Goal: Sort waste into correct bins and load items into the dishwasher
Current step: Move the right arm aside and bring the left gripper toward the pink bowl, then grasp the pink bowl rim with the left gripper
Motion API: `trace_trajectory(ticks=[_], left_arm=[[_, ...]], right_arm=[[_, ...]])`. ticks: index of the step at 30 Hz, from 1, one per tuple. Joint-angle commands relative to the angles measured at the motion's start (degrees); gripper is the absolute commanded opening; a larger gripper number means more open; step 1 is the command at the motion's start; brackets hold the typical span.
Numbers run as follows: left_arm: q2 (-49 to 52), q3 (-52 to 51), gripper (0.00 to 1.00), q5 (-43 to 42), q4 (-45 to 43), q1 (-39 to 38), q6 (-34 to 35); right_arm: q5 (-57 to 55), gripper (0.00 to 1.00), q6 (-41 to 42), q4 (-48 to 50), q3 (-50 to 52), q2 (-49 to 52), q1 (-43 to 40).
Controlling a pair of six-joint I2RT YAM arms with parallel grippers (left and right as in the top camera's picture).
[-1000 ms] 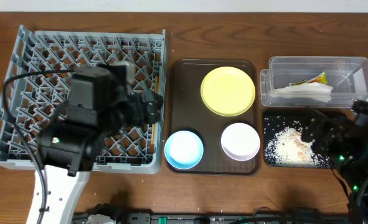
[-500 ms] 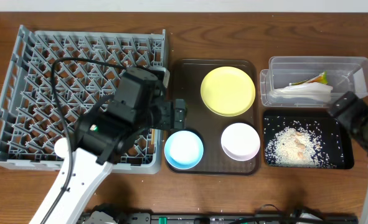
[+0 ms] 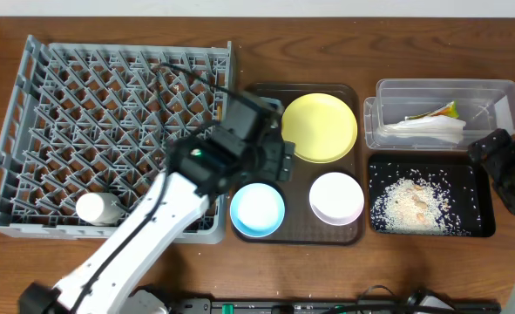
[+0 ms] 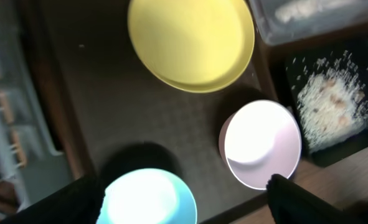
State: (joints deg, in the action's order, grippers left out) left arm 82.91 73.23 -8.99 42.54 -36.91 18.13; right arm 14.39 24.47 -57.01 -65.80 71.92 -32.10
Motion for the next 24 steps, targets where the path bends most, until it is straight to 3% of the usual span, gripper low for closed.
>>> trace_trajectory(ticks=[1, 7, 13, 22, 24], left_arm=[[5.5, 0.9, 0.80, 0.6, -1.2, -1.7, -0.3], [14.2, 0.9, 0.73, -8.2, -7.2, -4.9, -0.2], [21.1, 0.9, 0.54, -8.3, -10.0, -7.2, -0.3], [29.9, 0.9, 0.43, -10.4, -13.1, -7.3, -0.2], [31.1, 0.9, 0.35, -12.2, -13.7, -7.3, -0.2]], right_arm=[[1.1, 0.99, -0.7, 0.0, -0.1, -0.5, -0.2], [1.1, 0.99, -0.7, 0.0, -0.1, -0.5, -0.2], [1.1, 0.99, -0.7, 0.0, -0.1, -0.5, -0.2], [1.1, 0.99, -0.7, 0.0, -0.1, -0.5, -0.2], [1.1, 0.99, -0.7, 0.0, -0.1, -0.5, -0.2]])
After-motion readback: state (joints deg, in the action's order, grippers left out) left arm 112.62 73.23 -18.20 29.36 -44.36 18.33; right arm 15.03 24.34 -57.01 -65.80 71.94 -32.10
